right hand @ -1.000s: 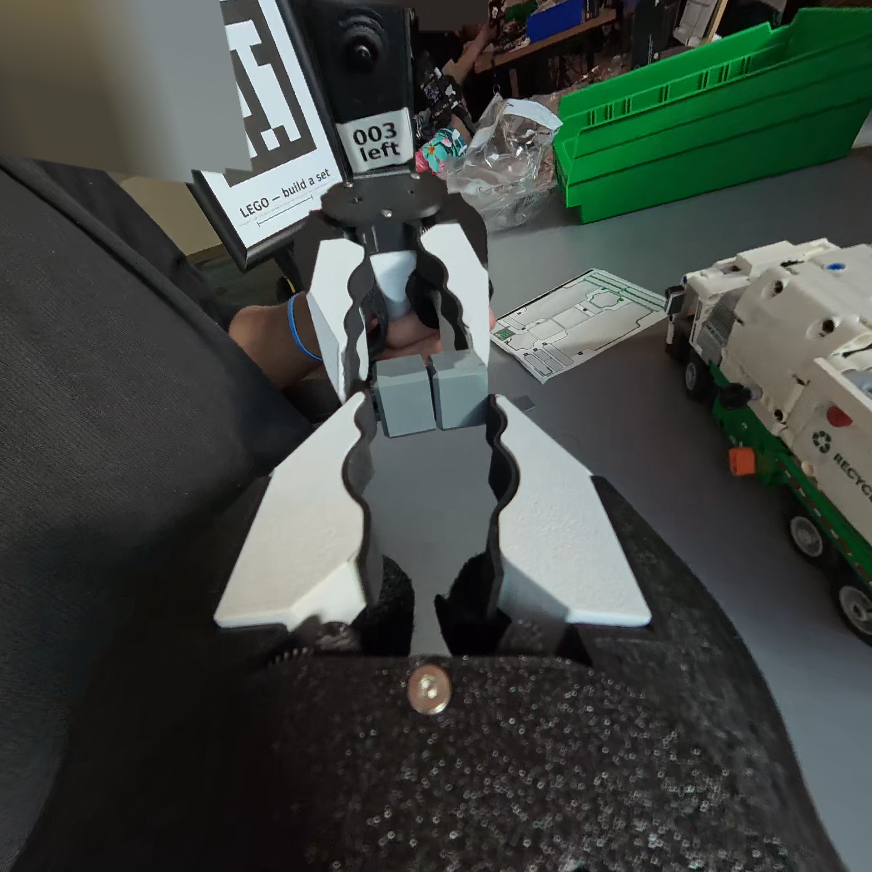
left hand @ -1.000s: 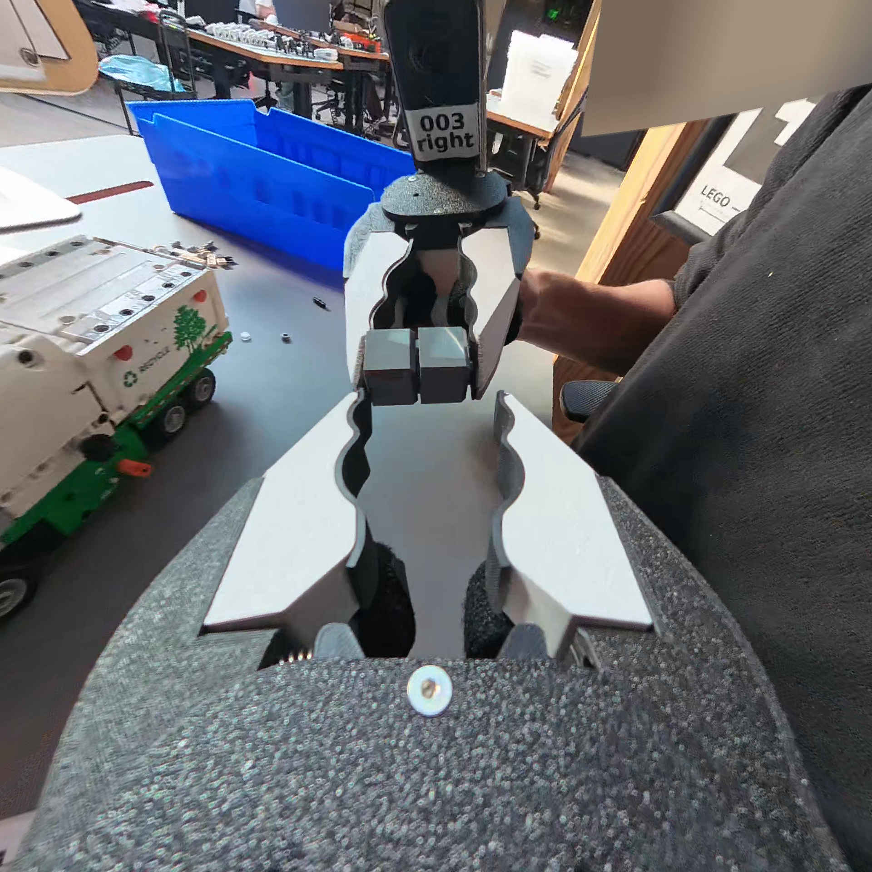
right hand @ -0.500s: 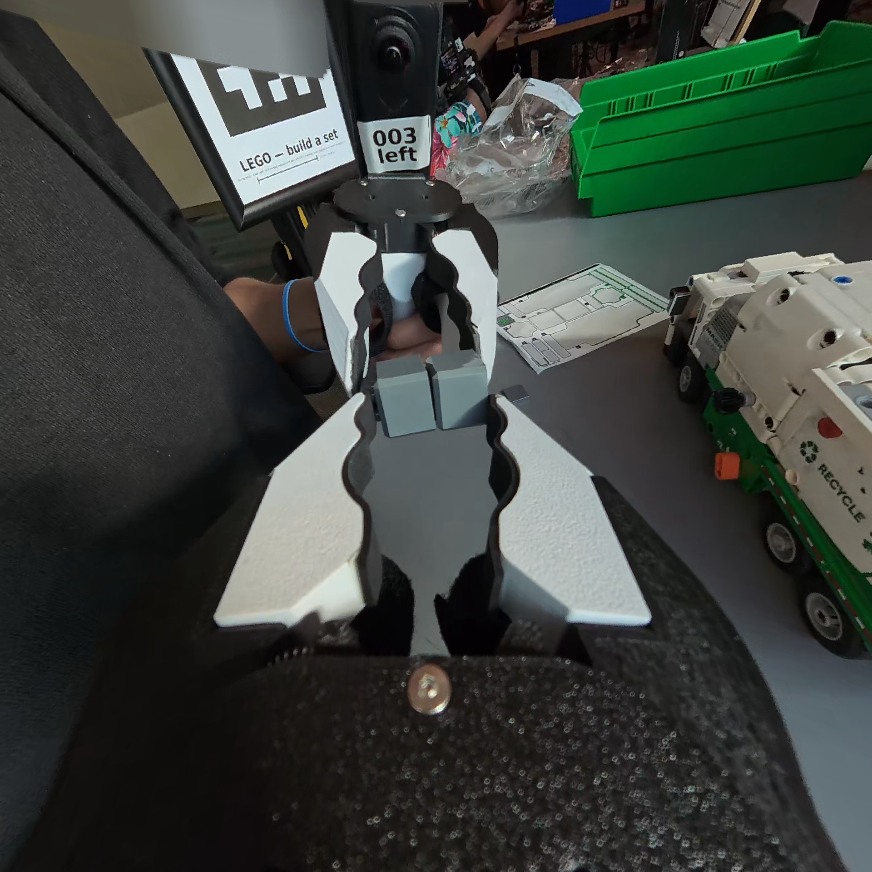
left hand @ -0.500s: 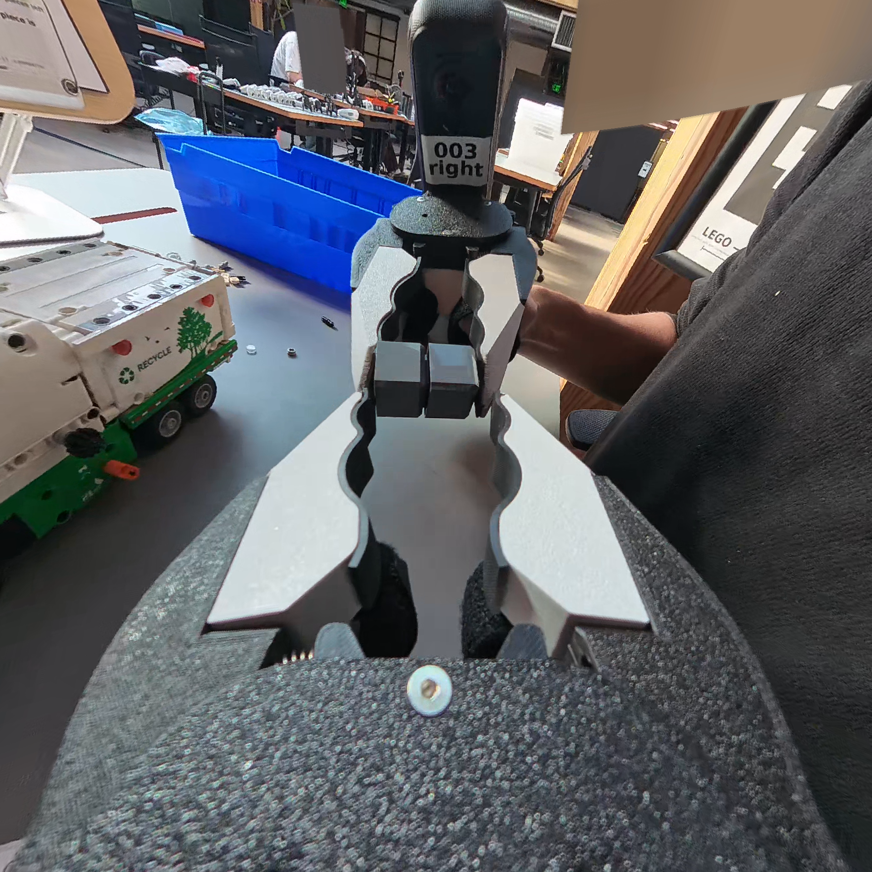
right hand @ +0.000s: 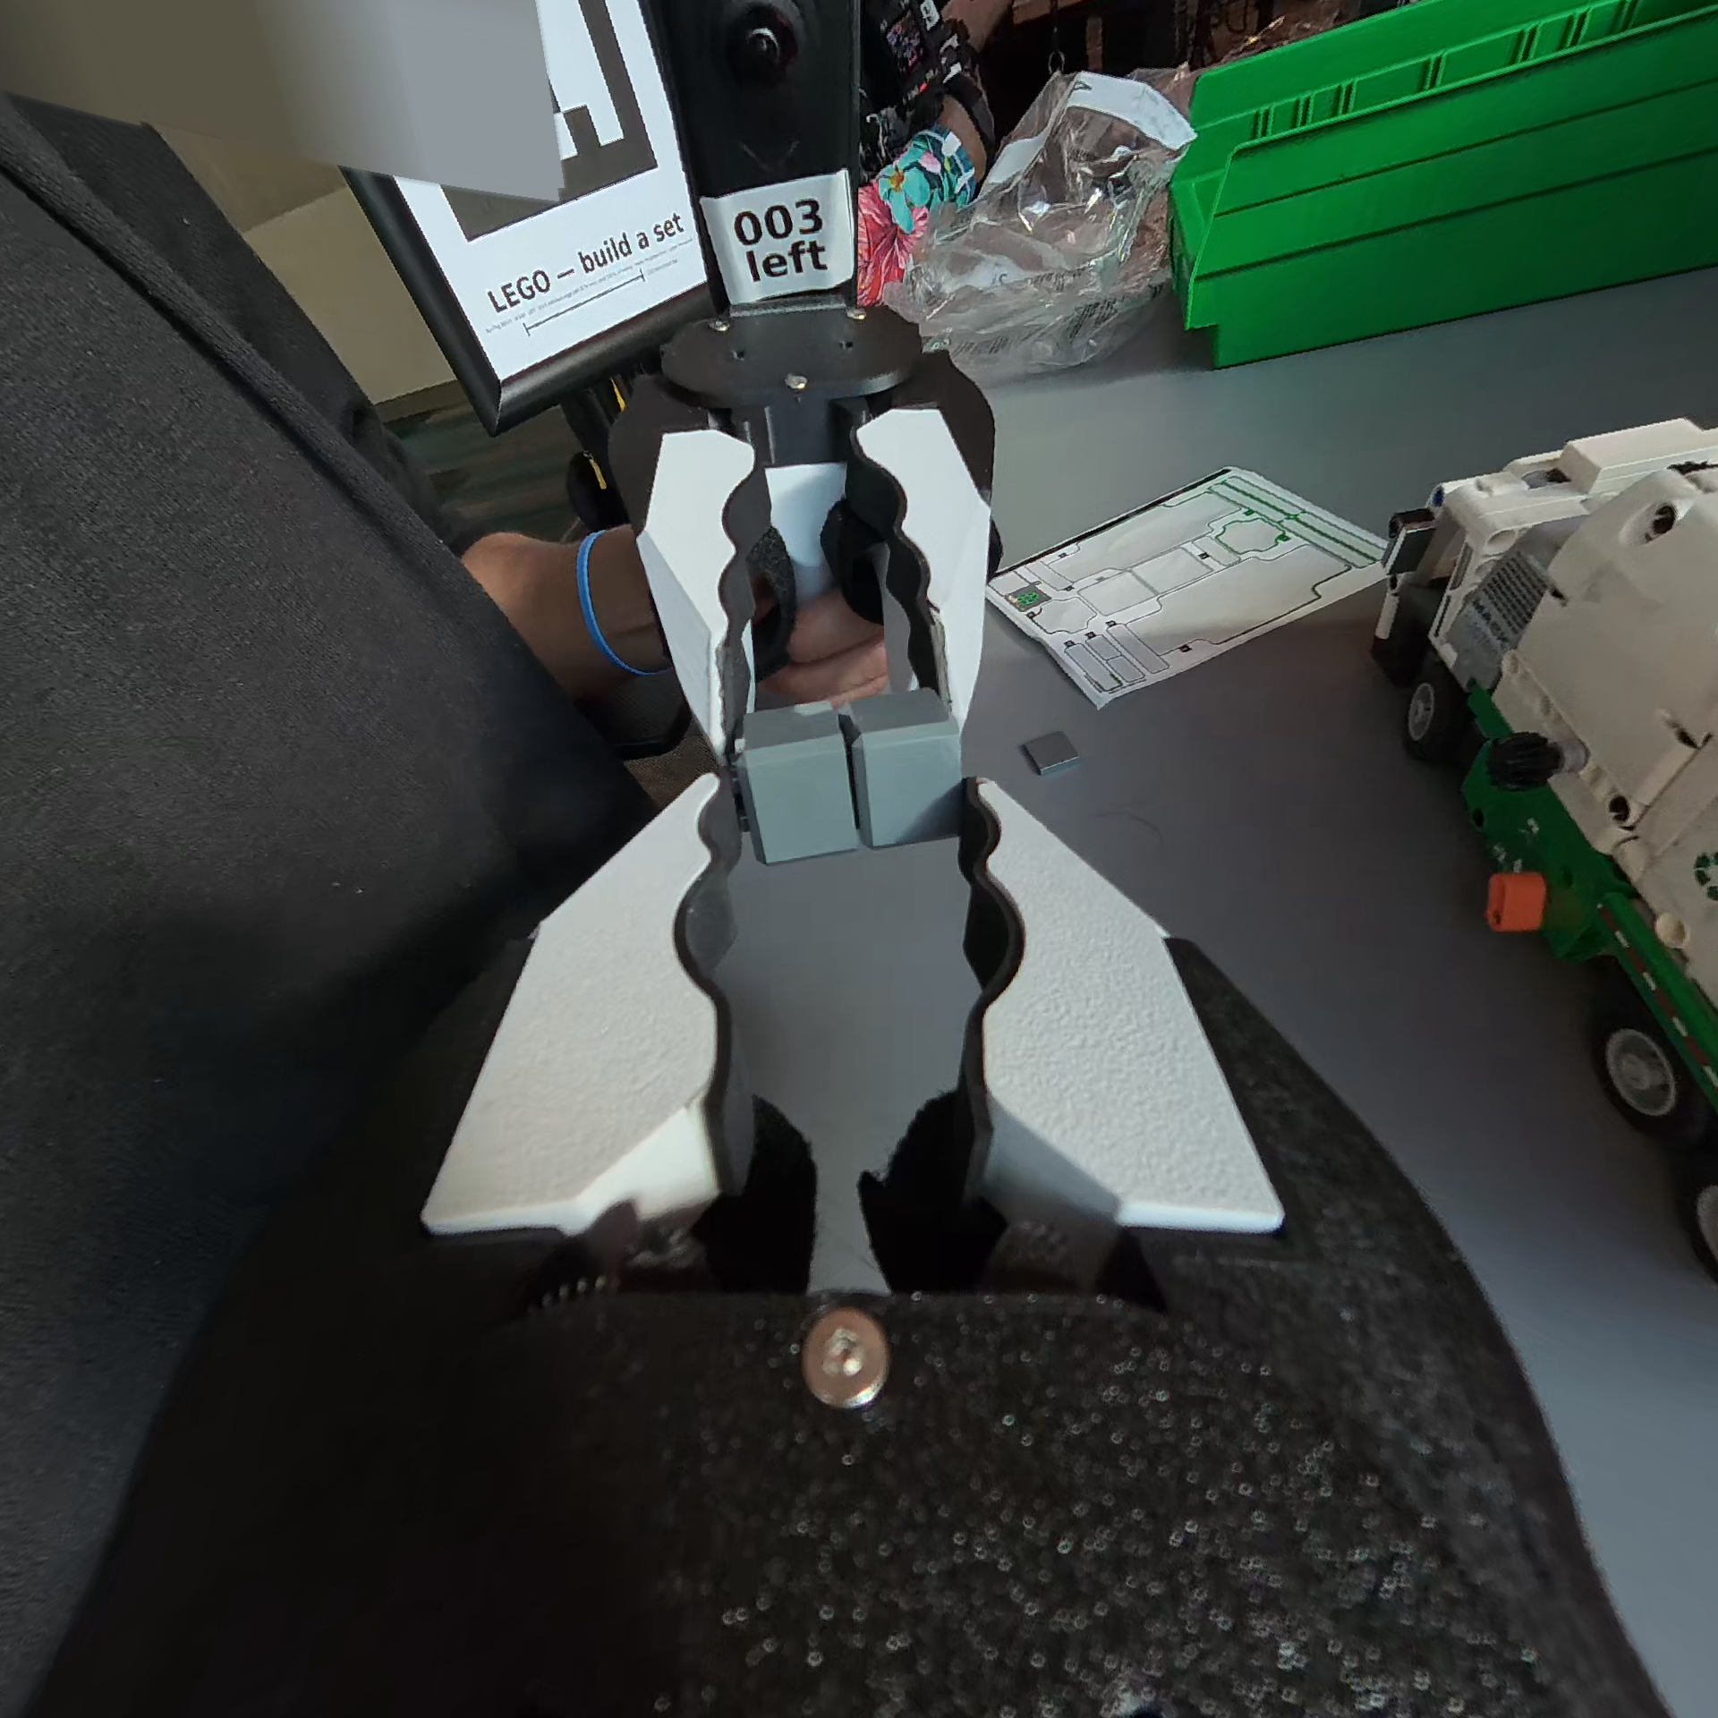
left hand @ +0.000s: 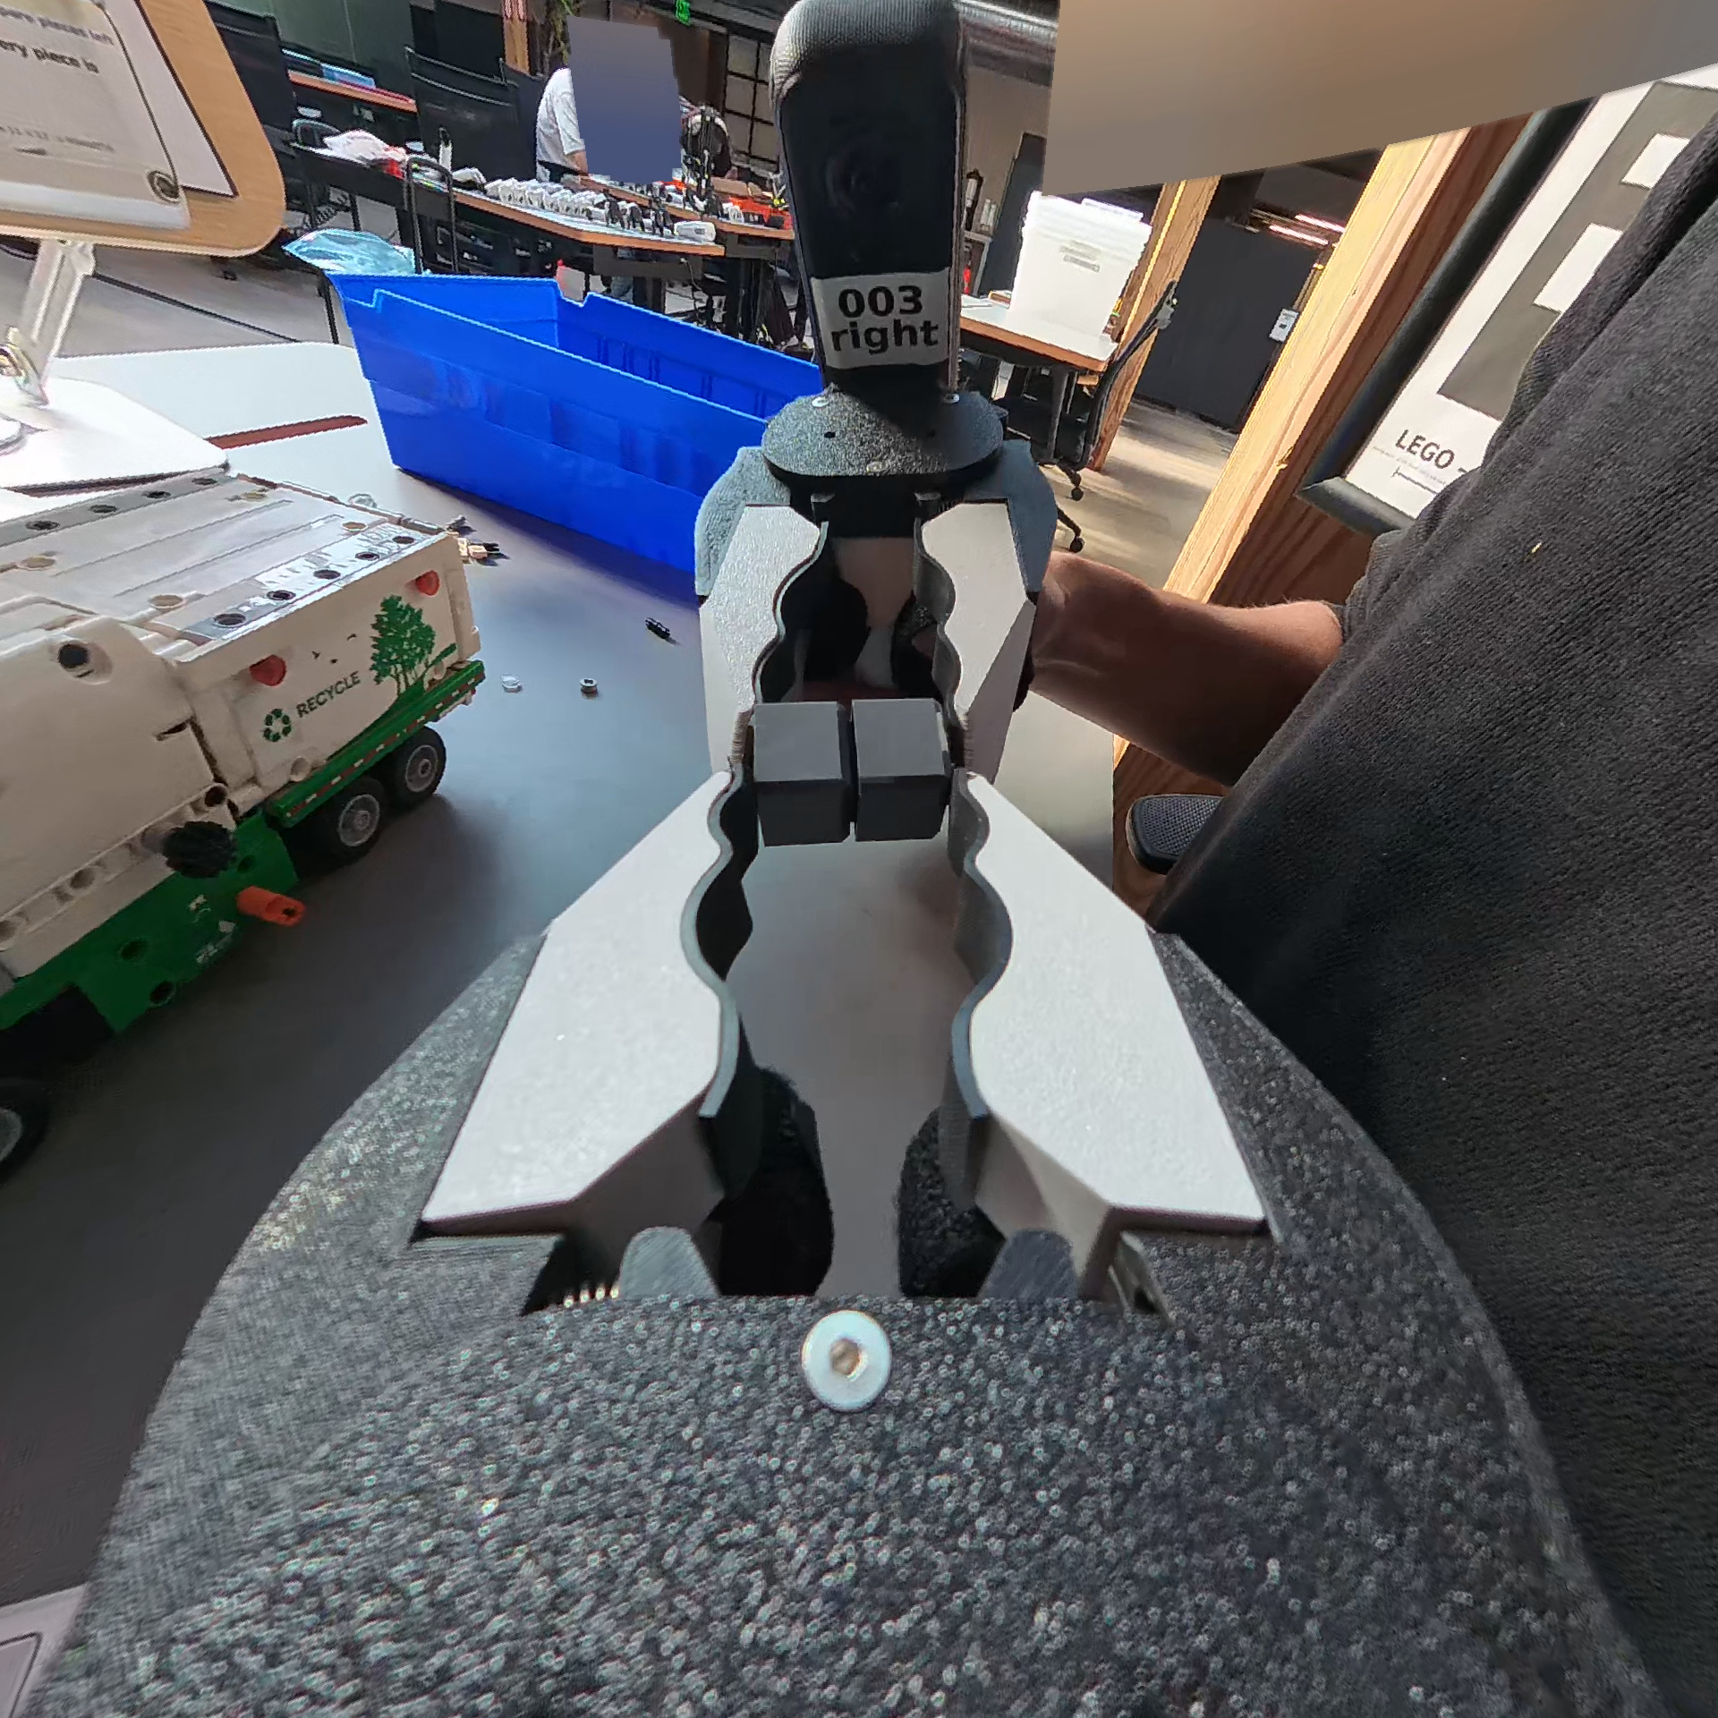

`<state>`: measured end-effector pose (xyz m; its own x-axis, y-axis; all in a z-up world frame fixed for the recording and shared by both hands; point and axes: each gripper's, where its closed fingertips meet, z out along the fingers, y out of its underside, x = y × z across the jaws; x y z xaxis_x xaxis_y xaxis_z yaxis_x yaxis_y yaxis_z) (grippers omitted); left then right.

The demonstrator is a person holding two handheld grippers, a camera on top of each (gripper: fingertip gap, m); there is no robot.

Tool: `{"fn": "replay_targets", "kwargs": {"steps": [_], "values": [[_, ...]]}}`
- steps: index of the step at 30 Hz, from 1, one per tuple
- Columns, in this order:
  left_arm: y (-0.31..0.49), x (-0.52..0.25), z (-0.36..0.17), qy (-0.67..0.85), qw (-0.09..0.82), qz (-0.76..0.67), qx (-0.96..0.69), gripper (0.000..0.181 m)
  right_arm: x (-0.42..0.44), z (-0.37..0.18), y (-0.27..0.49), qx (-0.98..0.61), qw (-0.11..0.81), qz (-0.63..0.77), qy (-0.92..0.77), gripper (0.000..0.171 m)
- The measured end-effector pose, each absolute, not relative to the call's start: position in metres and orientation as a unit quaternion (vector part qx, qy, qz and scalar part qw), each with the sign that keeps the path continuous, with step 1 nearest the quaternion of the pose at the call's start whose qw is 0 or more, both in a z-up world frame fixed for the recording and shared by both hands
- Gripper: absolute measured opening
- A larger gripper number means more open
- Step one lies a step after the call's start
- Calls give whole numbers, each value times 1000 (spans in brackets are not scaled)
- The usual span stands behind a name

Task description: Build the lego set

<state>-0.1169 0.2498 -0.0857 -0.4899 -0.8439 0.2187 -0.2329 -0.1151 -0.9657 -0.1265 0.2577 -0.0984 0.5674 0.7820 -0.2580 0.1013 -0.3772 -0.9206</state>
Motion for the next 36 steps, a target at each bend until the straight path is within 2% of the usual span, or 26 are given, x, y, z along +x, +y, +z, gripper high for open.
{"fn": "replay_targets", "kwargs": {"steps": [12, 18, 20, 24, 27, 30, 36], "values": [[243, -120, -88, 633, 251, -593, -429, 38, -130, -104, 250, -753, 456, 368, -298, 45], [248, -123, -80, 623, 260, -598, -431, 38, -131, -92, 256, -729, 503, 355, -297, 45], [262, -130, -76, 611, 276, -591, -449, 49, -128, -84, 257, -716, 531, 349, -290, 45], [285, -151, -67, 576, 302, -591, -476, 45, -117, -70, 259, -708, 579, 287, -286, 46], [287, -159, -74, 575, 302, -578, -494, 45, -114, -72, 260, -719, 575, 267, -284, 46], [274, -153, -83, 575, 268, -582, -509, 47, -118, -78, 260, -716, 577, 249, -303, 45], [250, -125, -79, 477, 125, -685, -536, 57, -128, -90, 266, -693, 597, 178, -361, 45]]}}
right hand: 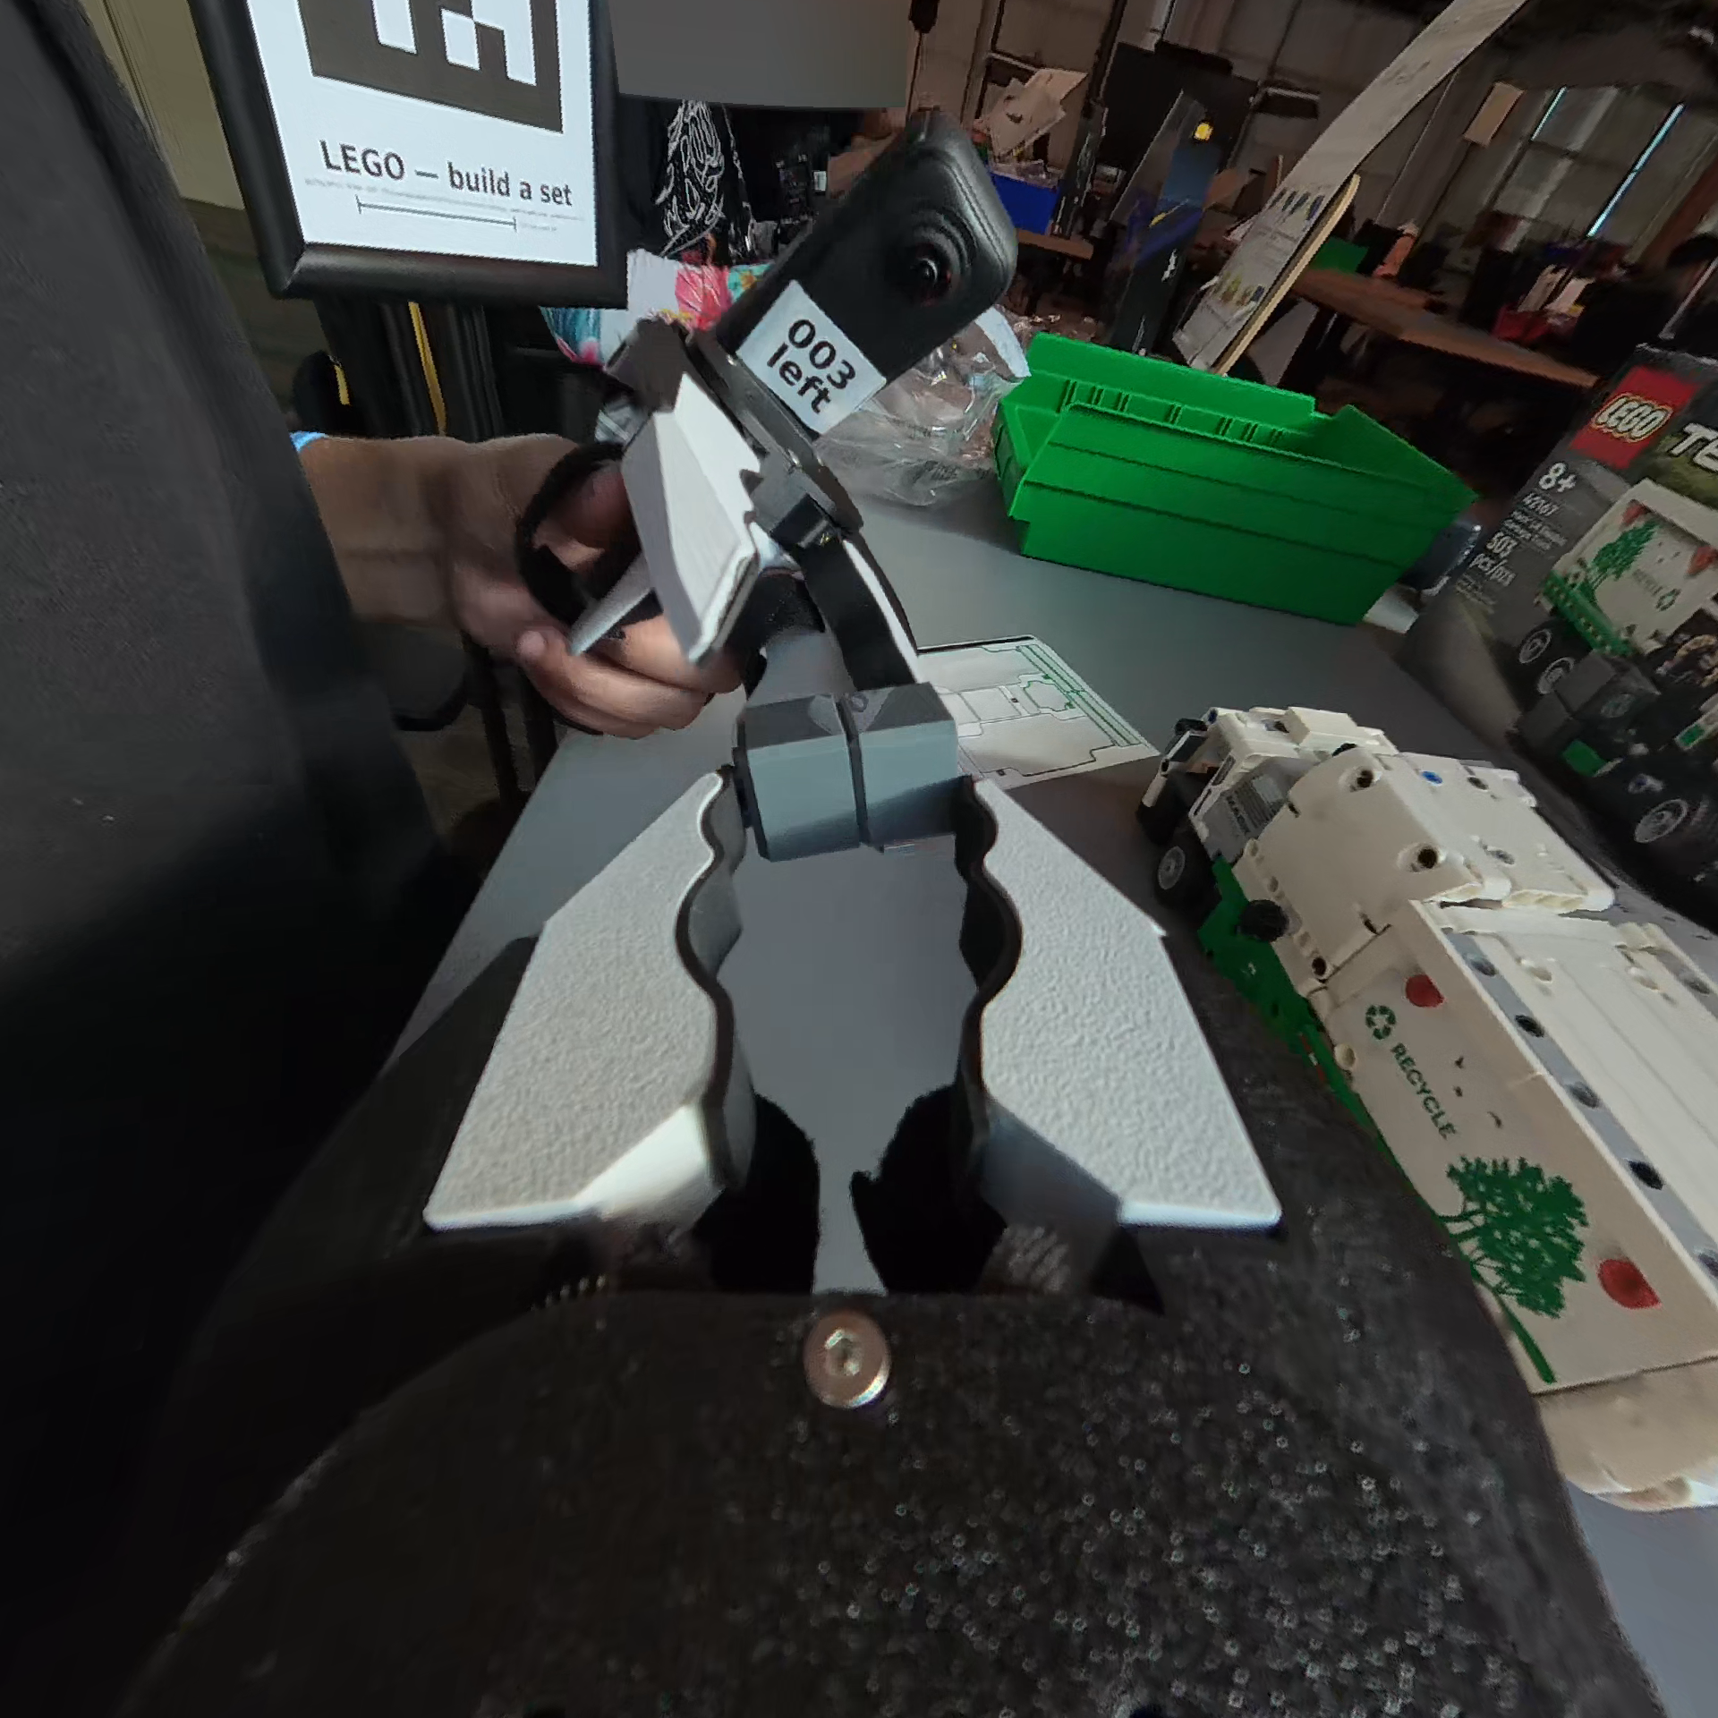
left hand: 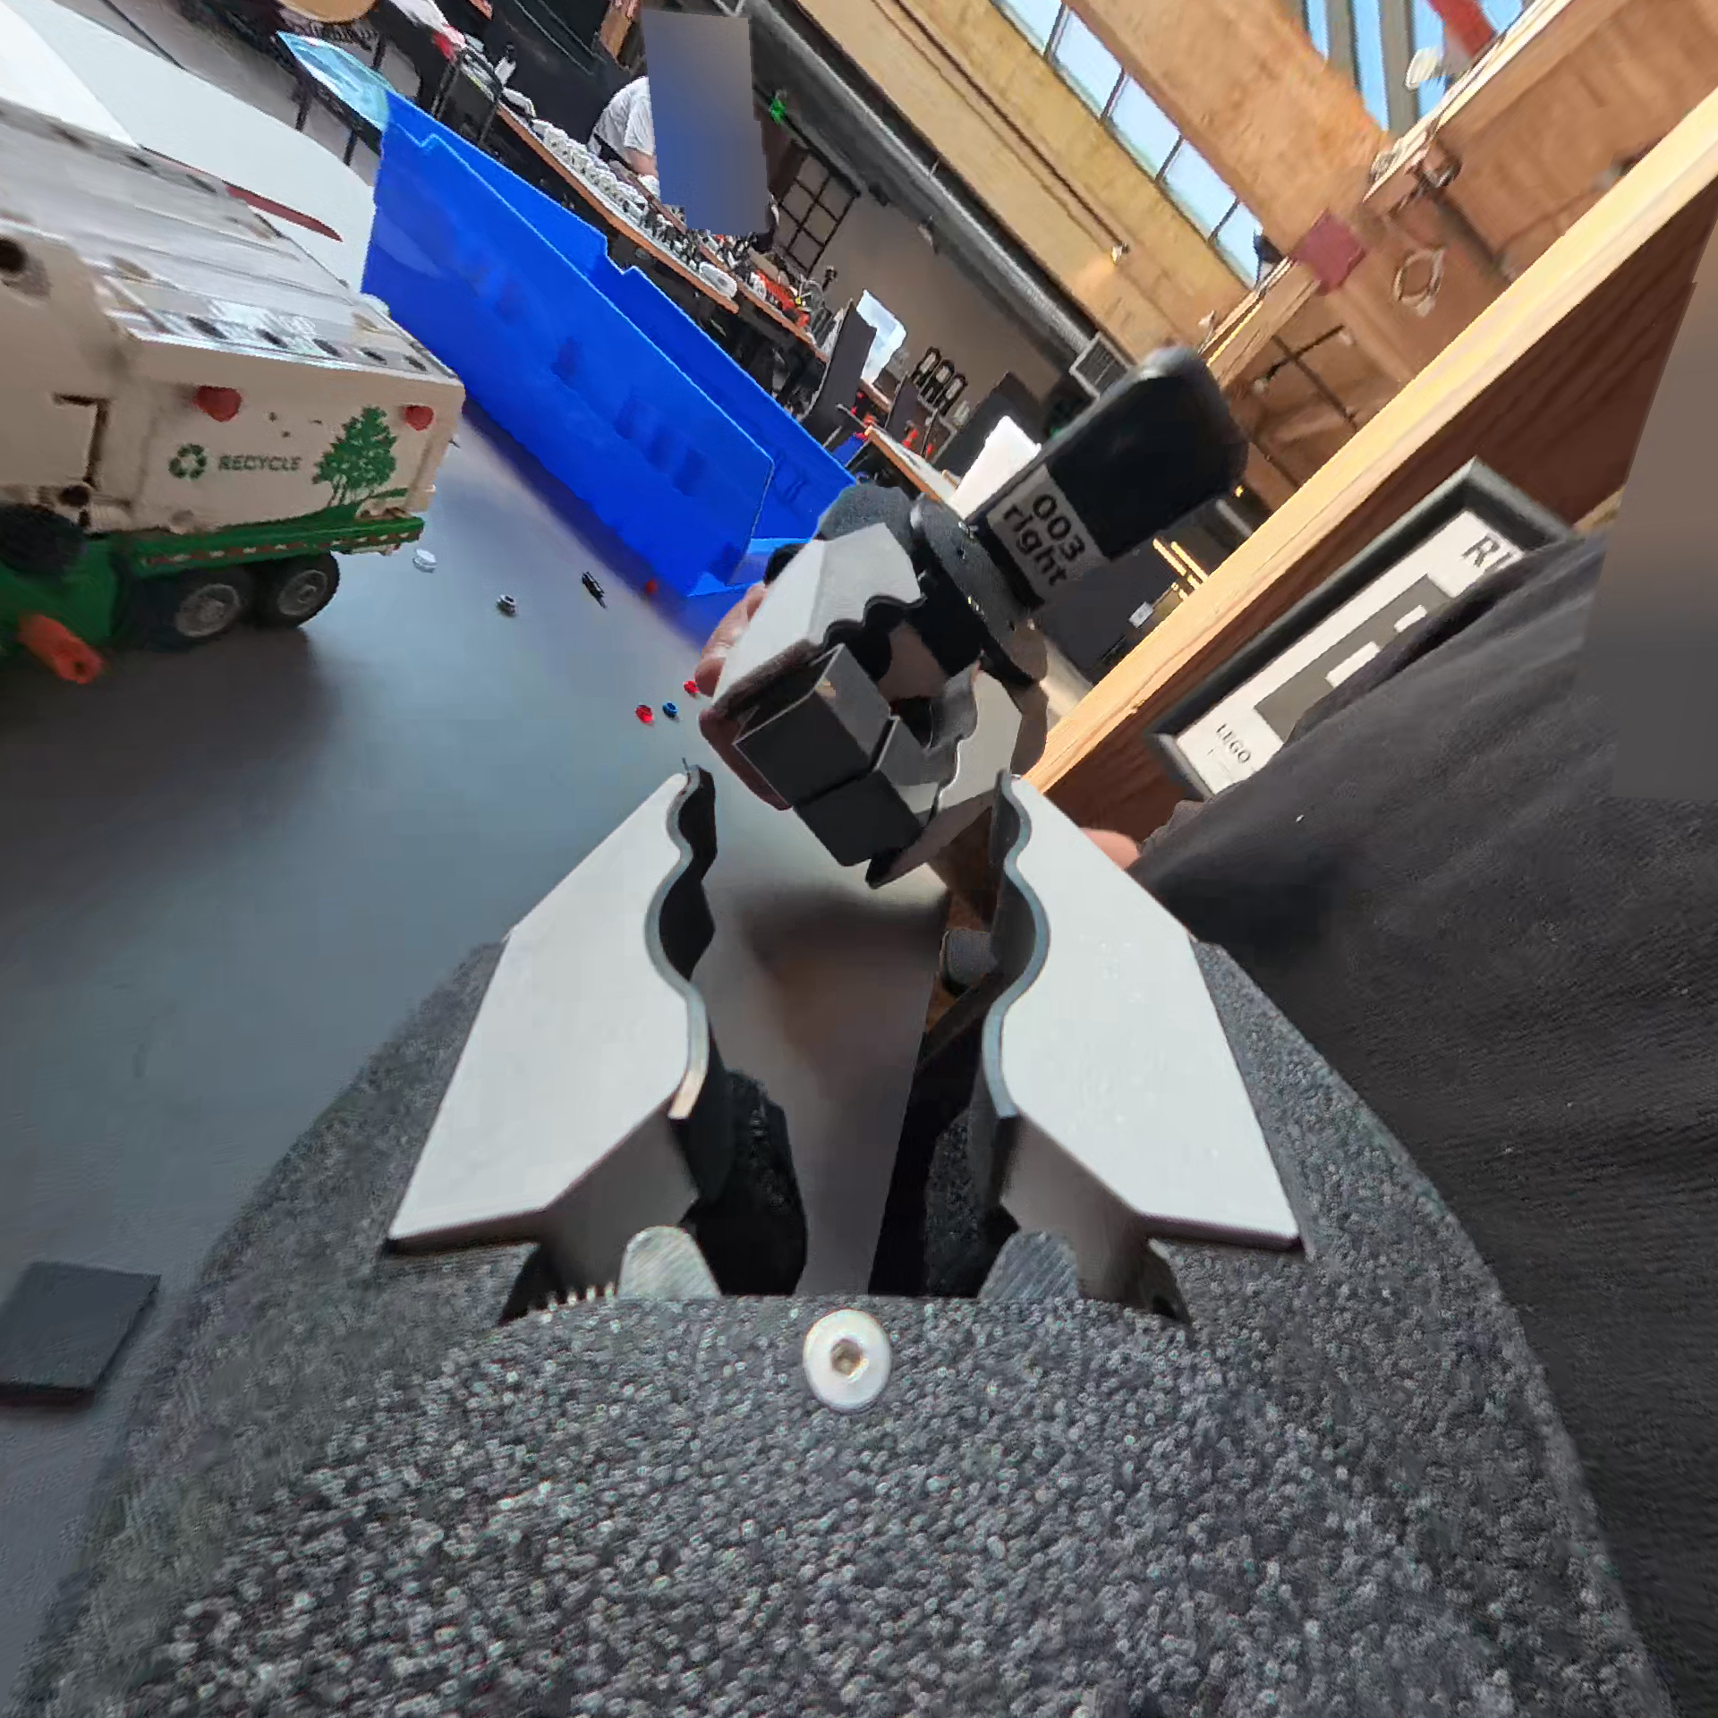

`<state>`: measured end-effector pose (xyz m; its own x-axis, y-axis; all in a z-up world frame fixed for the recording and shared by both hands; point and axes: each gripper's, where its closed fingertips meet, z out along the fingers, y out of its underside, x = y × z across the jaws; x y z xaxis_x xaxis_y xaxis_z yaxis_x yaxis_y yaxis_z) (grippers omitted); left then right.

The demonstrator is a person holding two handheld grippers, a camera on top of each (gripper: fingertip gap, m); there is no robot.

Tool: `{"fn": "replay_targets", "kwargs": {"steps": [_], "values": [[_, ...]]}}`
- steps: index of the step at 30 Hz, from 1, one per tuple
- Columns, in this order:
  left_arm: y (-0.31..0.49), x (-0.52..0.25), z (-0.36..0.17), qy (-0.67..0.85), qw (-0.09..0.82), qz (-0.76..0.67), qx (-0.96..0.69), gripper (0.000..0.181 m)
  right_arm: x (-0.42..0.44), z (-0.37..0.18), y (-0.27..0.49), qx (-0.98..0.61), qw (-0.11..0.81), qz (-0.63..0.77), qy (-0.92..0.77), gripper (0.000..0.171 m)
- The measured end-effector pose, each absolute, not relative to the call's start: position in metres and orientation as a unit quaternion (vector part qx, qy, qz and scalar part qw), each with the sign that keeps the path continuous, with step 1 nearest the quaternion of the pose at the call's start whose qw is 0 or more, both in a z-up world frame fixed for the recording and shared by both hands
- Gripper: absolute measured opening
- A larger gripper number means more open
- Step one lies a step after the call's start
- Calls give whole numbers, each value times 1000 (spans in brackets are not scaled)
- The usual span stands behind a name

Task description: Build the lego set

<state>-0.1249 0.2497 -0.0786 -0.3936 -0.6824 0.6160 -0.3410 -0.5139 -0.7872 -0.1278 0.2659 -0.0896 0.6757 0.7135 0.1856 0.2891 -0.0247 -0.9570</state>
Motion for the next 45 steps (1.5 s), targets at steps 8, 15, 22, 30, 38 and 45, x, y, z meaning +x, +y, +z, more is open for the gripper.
{"fn": "replay_targets", "kwargs": {"steps": [8, 15, 22, 30, 38, 45], "values": [[253, -120, -76, 383, 18, -748, -542, 45, -129, -87, 263, -648, 639, 143, -389, 45], [251, -113, -80, 338, -50, -758, -555, 24, -131, -98, 263, -649, 635, 120, -401, 46], [250, -108, -89, 334, -68, -750, -566, 24, -126, -97, 258, -686, 591, 102, -412, 47], [246, -102, -88, 339, -63, -745, -571, 24, -127, -102, 260, -707, 559, 103, -422, 45], [245, -103, -87, 343, -65, -743, -570, 24, -128, -102, 258, -712, 546, 121, -424, 44], [249, -104, -92, 323, -63, -742, -584, 24, -129, -107, 262, -722, 535, 143, -415, 44]]}}
